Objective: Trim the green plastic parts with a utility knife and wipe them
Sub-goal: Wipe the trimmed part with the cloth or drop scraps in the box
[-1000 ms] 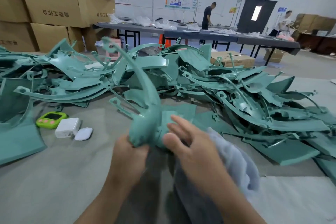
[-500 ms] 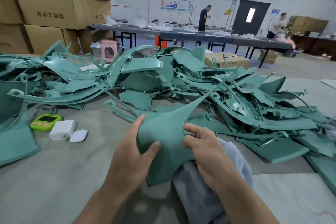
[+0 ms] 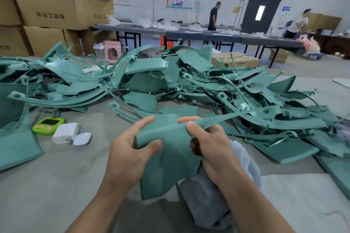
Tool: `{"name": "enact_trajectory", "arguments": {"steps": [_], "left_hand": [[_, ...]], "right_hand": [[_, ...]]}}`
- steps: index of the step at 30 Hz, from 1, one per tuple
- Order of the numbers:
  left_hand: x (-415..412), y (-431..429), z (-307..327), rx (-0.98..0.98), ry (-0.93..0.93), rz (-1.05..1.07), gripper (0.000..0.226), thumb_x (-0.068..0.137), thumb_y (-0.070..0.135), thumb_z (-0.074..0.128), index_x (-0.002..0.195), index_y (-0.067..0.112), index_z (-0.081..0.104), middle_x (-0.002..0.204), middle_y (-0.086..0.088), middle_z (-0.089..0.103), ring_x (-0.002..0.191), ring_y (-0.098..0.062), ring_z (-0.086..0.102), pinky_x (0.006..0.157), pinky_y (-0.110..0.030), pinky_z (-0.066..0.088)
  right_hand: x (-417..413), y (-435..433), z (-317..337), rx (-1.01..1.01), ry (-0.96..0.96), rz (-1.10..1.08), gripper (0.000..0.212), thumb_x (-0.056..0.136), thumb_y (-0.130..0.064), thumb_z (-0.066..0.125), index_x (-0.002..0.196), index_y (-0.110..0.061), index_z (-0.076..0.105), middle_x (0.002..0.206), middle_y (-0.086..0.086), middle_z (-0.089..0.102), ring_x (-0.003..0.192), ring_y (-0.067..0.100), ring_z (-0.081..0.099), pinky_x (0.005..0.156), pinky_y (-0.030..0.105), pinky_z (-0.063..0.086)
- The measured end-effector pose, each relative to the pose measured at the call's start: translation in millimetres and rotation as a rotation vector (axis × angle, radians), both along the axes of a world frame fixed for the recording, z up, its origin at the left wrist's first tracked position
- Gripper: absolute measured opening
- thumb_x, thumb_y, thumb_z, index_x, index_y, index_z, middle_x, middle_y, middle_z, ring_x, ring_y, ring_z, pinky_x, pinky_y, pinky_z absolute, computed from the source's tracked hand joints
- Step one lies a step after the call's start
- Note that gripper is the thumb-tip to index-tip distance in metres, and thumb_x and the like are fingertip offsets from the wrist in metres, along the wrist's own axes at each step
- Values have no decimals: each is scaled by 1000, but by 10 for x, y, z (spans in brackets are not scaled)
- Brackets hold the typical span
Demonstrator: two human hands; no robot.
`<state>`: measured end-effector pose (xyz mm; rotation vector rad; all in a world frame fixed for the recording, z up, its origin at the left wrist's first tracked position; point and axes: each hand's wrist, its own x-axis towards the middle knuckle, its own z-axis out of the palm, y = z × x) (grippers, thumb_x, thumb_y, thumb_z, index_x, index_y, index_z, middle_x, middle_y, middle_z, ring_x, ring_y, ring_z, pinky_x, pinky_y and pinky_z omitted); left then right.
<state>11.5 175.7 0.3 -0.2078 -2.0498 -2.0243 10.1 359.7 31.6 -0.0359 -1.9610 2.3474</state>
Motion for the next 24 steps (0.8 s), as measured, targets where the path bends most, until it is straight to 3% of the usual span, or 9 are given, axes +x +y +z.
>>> {"name": "enact_trajectory", "arguments": {"steps": [2, 5, 9, 12, 14, 16, 18, 20, 24], "left_hand": [[-2, 26, 15, 213, -114, -50, 57, 76, 22, 83, 129, 31, 65, 103, -2, 79, 91, -20, 77, 68, -26, 60], [11, 63, -5, 286, -212, -188, 36, 79, 33, 70, 111, 21, 78, 110, -12, 78, 98, -32, 75, 68, -32, 61], [52, 120, 16, 300, -211, -216, 29, 82, 31, 64, 105, 24, 80, 107, -13, 78, 94, -32, 76, 66, -34, 61], [97, 167, 90, 297, -149, -137, 25, 86, 28, 63, 104, 27, 80, 105, -11, 78, 93, -32, 76, 67, -34, 61], [136, 190, 155, 286, -108, -38, 24, 95, 20, 61, 105, 30, 80, 103, -9, 79, 93, -32, 76, 70, -41, 62], [171, 203, 281, 310, -41, 79, 26, 99, 16, 59, 103, 32, 80, 99, -3, 80, 90, -28, 77, 69, -39, 62], [245, 260, 408, 132, 153, 219, 22, 97, 24, 62, 108, 36, 77, 92, 14, 79, 83, -7, 75, 67, -28, 61], [393, 423, 573, -326, 409, 261, 33, 92, 36, 60, 124, 39, 67, 93, 37, 70, 85, 17, 64, 77, -10, 53], [724, 959, 653, -697, 448, -128, 65, 80, 39, 57, 145, 39, 54, 151, 28, 44, 142, 11, 35, 118, -17, 27]], "right_hand": [[-47, 19, -19, -133, -35, -67, 24, 101, -14, 59, 92, -13, 81, 74, 15, 43, 58, 27, 31, 56, 27, 35], [-81, 81, -16, -229, -119, -110, 25, 99, -24, 62, 93, -12, 83, 70, 10, 32, 56, 20, 25, 53, 28, 26], [-78, 136, 44, -218, -194, -208, 38, 95, -41, 68, 85, -7, 82, 62, 8, 35, 46, 18, 32, 47, 26, 32], [-4, 148, 161, -338, -195, -328, 39, 94, -37, 72, 71, -9, 60, 43, -1, 40, 35, 15, 42, 44, 28, 44], [118, 215, 220, -347, -145, -377, 35, 94, -34, 72, 79, -3, 66, 56, 0, 65, 58, 16, 68, 64, 32, 60], [327, 304, 265, -143, -33, -405, 32, 94, -36, 71, 97, -4, 73, 78, -4, 74, 85, 16, 72, 81, 30, 58], [581, 308, 351, 70, 117, -312, 36, 88, -45, 71, 115, -21, 74, 101, -13, 76, 103, 6, 70, 92, 26, 55], [751, 180, 449, 45, 172, -28, 53, 82, -45, 73, 131, -27, 65, 123, -12, 72, 118, 4, 65, 96, 24, 54], [874, 263, 487, -310, -6, -90, 28, 86, -25, 74, 109, -10, 74, 110, 16, 76, 105, 32, 73, 96, 49, 58]]}}
